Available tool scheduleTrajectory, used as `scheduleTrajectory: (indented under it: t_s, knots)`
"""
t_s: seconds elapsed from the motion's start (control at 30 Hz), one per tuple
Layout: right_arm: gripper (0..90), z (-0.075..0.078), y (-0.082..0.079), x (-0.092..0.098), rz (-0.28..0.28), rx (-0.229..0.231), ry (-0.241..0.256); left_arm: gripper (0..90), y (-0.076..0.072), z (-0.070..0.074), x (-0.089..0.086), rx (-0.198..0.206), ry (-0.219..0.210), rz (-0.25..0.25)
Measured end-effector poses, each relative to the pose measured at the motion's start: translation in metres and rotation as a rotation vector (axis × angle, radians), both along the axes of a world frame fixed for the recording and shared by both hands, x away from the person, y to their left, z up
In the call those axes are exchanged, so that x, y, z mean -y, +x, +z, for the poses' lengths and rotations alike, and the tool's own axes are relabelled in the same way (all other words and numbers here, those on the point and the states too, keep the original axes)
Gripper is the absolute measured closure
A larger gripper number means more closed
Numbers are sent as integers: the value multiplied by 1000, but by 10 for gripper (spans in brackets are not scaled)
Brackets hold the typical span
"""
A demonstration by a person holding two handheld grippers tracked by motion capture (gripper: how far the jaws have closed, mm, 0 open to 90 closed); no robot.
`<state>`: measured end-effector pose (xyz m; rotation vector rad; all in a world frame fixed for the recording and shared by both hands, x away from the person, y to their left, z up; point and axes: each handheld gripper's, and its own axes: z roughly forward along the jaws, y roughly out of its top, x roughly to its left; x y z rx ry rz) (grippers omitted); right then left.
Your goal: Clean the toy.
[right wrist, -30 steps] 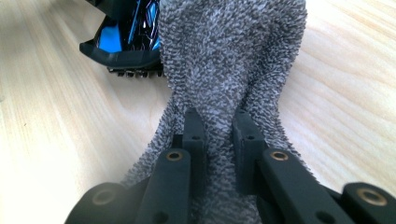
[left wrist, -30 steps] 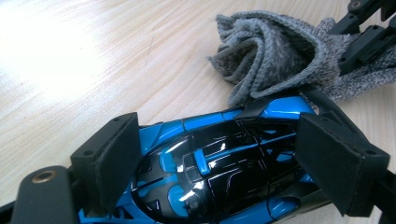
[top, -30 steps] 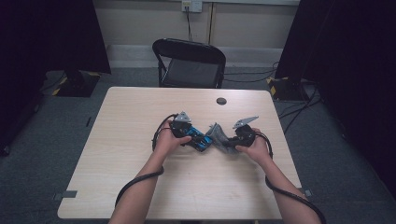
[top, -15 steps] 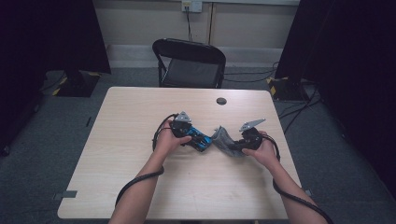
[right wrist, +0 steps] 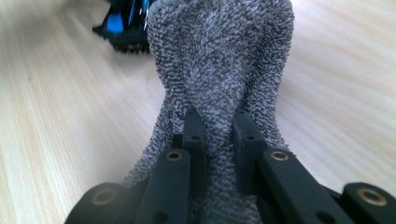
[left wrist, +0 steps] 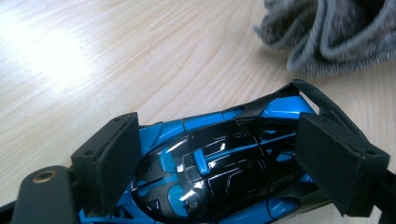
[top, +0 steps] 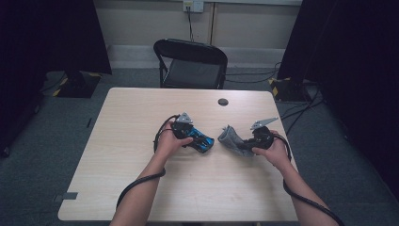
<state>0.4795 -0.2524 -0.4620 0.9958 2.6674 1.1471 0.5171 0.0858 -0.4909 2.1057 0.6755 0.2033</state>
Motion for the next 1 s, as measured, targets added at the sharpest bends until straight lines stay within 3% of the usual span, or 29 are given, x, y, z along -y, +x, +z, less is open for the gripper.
scheduleTrajectory:
  t_s: [0.23,0.5,0.67,1.0]
  knots:
    - [789,8,15,0,-80,22,27,148,0,0,0,1,-4,0]
    - [789,7,39,-25,-152,58,37,148,0,-1,0,5,-12,0]
    - [788,7,51,-43,-165,67,42,148,0,-1,-1,5,-13,0]
    - [788,-6,72,-86,-174,76,6,147,-1,-3,-1,12,-25,0]
